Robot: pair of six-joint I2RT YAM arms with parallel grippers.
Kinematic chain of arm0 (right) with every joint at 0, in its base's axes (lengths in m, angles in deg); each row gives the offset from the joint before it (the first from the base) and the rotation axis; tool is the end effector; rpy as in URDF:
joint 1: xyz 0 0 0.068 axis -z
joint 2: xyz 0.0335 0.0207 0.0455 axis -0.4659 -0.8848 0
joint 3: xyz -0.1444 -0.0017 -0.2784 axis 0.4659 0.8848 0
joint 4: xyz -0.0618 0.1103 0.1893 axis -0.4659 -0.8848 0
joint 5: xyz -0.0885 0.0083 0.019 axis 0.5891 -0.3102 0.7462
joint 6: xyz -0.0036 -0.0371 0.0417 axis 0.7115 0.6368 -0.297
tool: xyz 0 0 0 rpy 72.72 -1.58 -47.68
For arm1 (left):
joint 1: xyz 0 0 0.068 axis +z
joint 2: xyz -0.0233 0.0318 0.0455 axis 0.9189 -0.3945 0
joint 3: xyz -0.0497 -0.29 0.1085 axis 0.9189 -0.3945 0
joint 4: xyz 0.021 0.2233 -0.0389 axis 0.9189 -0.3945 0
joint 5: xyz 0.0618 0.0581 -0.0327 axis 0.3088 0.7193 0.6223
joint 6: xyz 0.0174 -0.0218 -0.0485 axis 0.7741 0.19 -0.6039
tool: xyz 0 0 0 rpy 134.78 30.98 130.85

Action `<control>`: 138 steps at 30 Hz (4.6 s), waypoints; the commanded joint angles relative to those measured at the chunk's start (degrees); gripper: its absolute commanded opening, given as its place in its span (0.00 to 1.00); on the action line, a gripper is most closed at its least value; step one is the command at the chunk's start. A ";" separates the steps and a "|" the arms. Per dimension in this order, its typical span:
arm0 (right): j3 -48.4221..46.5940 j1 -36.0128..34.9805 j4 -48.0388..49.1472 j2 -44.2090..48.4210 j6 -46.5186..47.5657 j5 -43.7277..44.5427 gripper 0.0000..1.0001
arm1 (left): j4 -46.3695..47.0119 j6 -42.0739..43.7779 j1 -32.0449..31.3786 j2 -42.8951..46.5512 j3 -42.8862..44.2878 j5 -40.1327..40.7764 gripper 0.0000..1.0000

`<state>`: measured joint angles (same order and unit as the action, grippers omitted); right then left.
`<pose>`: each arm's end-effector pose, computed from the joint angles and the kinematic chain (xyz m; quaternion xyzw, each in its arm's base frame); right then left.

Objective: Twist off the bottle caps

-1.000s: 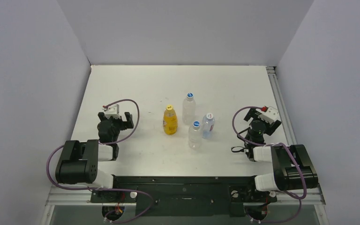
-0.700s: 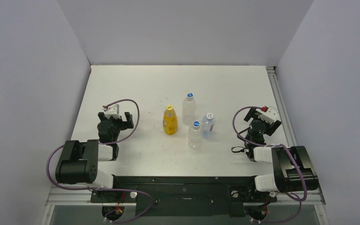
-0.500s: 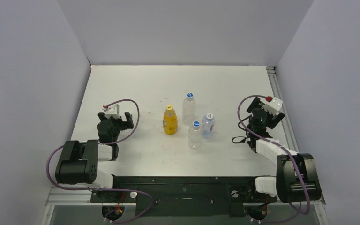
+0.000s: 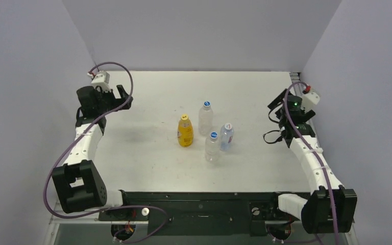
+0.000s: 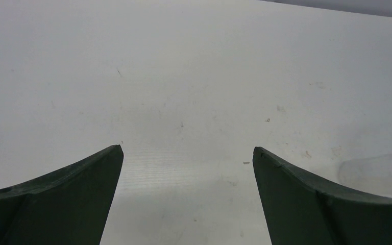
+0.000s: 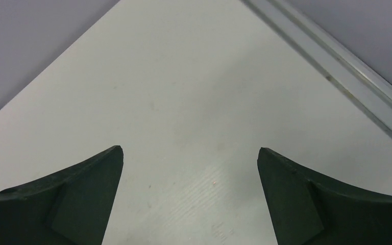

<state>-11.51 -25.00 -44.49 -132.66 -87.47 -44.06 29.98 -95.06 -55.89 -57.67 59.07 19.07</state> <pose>0.2153 -0.0232 0.3377 0.3738 0.7597 0.0162 0.5319 0.2741 0.0390 0.3417 -0.0221 0.8129 -0.1245 0.5685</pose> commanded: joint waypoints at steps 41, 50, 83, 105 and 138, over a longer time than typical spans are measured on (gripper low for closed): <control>-51.35 -60.60 -24.26 -35.38 13.39 4.59 0.73 | -45.64 9.32 8.22 5.51 13.95 -25.14 0.97; -43.62 -61.66 -21.20 -32.82 10.81 5.10 0.66 | -48.45 9.88 8.20 4.38 15.67 -26.83 0.96; -44.01 -68.09 -16.81 -16.47 4.63 0.40 0.20 | -38.18 33.75 -14.65 32.74 5.58 -36.96 0.97; -38.48 -74.61 -12.24 -8.97 3.23 0.53 0.20 | -44.04 33.86 -30.70 31.59 7.82 -32.03 0.82; -55.32 -75.87 -17.93 -18.36 4.90 13.63 0.52 | -22.74 11.28 -35.66 37.16 0.14 -11.97 0.13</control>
<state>-65.06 -100.54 -62.30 -149.42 -83.41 -31.43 2.92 -82.41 -90.93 -19.62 58.79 4.17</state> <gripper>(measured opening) 0.546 0.442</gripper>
